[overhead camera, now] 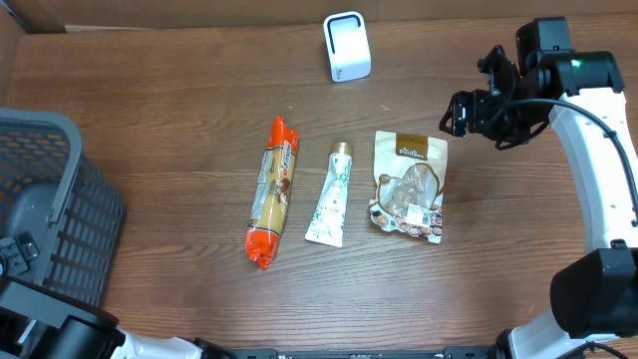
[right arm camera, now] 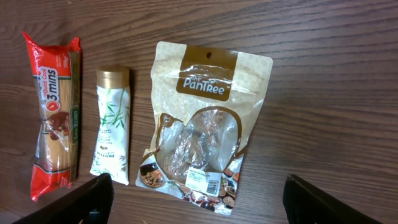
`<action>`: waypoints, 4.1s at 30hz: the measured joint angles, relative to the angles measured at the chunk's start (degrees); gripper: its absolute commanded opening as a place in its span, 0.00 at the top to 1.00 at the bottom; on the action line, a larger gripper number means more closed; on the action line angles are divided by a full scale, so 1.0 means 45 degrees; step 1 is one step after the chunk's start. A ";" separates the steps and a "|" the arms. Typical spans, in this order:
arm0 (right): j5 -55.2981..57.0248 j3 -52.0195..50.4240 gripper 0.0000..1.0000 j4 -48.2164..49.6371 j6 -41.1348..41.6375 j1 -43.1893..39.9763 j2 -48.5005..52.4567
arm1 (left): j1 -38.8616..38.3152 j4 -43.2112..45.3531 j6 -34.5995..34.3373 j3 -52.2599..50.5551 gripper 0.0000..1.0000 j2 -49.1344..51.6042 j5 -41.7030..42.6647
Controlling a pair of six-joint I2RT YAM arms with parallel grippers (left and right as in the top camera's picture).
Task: Scan the item barcode
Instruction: 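Grasp the mint-green wipes pack inside the basket with left gripper, then lift the wipes pack out and place it between pasta and tube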
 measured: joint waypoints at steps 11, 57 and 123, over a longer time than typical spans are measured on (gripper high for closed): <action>0.0000 0.0000 0.12 -0.0019 0.0248 0.0000 0.0000 | 0.0000 0.0588 0.0044 0.0000 0.00 0.0039 0.0005; 0.0000 0.0000 0.12 0.0204 0.0282 0.0000 0.0000 | 0.0010 -0.3910 -0.8286 0.2278 0.00 0.0738 0.0262; 0.0005 0.0000 0.12 -0.0005 0.0277 0.0000 0.0000 | -0.2973 -0.2958 -0.8947 0.4299 0.96 -0.3050 0.2968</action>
